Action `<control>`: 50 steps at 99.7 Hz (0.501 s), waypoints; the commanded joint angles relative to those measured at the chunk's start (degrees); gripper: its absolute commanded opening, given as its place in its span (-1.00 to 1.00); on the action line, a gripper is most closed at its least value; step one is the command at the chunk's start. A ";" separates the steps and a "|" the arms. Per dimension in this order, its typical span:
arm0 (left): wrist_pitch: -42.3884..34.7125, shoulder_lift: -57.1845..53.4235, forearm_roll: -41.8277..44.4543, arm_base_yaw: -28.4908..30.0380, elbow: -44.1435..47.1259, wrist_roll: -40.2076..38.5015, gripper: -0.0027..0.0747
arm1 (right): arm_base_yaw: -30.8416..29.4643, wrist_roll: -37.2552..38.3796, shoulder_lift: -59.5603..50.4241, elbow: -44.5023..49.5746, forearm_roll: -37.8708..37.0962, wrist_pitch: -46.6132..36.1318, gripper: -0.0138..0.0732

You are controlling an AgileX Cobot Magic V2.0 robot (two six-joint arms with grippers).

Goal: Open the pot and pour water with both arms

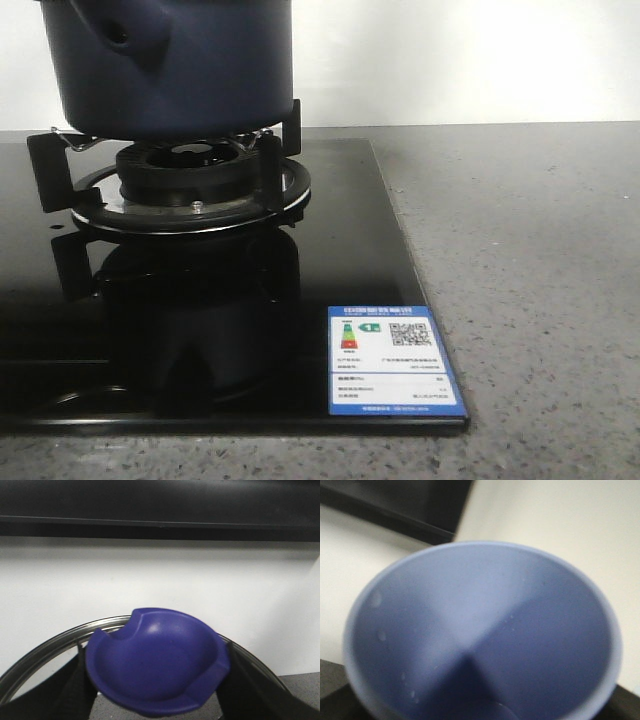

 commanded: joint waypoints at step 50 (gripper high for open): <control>-5.20 -1.74 -1.38 0.04 -2.14 -0.29 0.00 | -29.99 13.55 -19.03 40.15 -1.36 -43.51 -0.05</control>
